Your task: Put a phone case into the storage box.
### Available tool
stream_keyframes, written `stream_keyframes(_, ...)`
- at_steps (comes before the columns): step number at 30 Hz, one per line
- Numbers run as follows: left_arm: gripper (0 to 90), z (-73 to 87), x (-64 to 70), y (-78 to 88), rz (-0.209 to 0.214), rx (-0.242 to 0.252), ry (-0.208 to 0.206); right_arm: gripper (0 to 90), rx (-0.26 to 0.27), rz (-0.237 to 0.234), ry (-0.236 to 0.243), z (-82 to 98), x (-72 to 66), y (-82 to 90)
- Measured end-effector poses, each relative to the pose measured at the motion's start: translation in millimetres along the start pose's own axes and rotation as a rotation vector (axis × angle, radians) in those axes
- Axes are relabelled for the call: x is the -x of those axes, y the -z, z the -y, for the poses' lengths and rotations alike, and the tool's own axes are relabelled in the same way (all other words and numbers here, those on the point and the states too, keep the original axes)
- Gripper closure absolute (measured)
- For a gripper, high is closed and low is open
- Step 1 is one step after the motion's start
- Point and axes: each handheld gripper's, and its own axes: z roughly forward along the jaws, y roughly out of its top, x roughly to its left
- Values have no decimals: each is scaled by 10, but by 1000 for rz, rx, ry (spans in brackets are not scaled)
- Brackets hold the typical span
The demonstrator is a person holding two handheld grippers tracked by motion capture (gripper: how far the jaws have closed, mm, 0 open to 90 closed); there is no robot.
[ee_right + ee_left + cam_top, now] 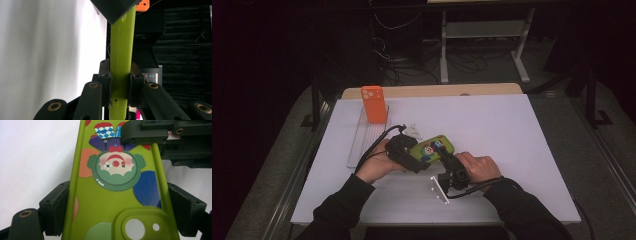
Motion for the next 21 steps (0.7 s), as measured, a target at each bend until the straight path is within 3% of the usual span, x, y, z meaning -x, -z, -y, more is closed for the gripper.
stream_keyframes(3,141,7,1,22,-5,15,-13,758,-4,15,-18,4,-5,9)
stream_keyframes(5,103,5,-1,32,9,22,-9,759,1,6,-12,11,17,9)
stream_keyframes(6,83,5,3,37,17,31,-2,758,-13,4,-39,3,-4,15)
stream_keyframes(9,30,8,10,60,30,27,-8,758,-19,-21,-58,3,-8,19)
stream_keyframes(10,26,11,10,67,34,31,-11,759,-10,-25,-39,13,7,11)
stream_keyframes(12,7,15,12,83,41,46,-1,759,-7,-15,-51,27,6,-1)
stream_keyframes(13,5,17,-1,105,44,39,-15,758,-18,-24,-56,32,17,3)
stream_keyframes(14,0,20,5,111,44,57,-1,759,-21,-35,-65,41,34,4)
stream_keyframes(20,0,38,-69,210,26,81,-18,759,-41,-95,-164,118,76,-7)
stream_keyframes(21,0,43,-71,222,28,88,-3,759,-44,-105,-182,133,84,-12)
